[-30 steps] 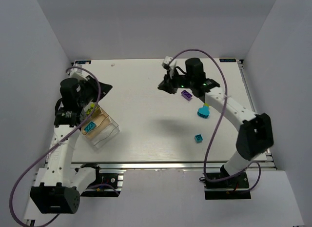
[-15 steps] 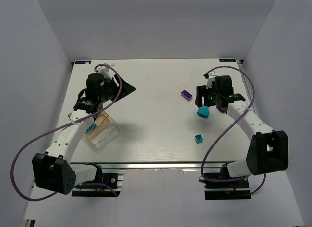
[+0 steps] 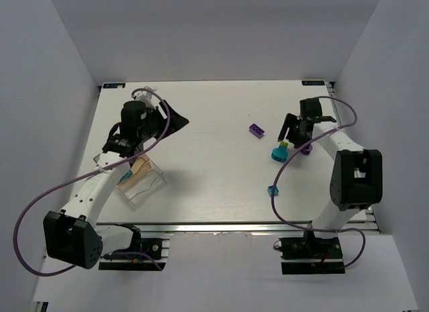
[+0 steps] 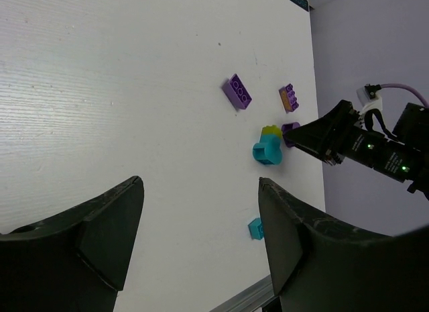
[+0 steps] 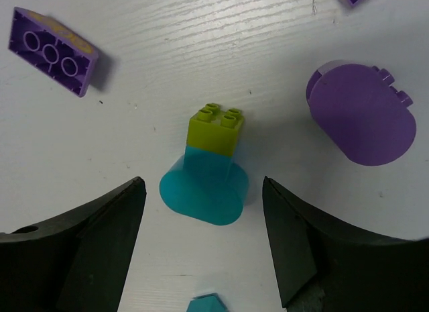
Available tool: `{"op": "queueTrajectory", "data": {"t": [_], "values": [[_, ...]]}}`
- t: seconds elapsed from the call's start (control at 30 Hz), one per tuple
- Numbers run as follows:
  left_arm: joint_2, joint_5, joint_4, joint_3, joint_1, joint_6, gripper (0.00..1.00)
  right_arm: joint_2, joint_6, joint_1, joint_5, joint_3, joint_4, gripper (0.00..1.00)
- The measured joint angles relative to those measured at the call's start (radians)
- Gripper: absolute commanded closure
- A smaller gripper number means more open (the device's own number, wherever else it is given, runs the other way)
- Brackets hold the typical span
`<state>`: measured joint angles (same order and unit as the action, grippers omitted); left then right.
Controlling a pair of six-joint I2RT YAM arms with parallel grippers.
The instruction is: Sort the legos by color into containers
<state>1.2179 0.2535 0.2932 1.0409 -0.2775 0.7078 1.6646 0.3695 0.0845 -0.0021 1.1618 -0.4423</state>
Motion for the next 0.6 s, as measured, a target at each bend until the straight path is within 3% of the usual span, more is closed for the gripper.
{"op": "queueTrajectory", "data": {"t": [0.4,0.6], "values": [[-0.034,-0.033,0.022,0.0,-0.002,0.0,0.21,0.163,0.074,-0.006,-0.032,0.07,-0.026,0.29],[-0.035,-0.034,0.028,0.0,-0.002,0.0,0.21,0.187,0.076,-0.006,-0.027,0.086,-0.025,0.38]]}}
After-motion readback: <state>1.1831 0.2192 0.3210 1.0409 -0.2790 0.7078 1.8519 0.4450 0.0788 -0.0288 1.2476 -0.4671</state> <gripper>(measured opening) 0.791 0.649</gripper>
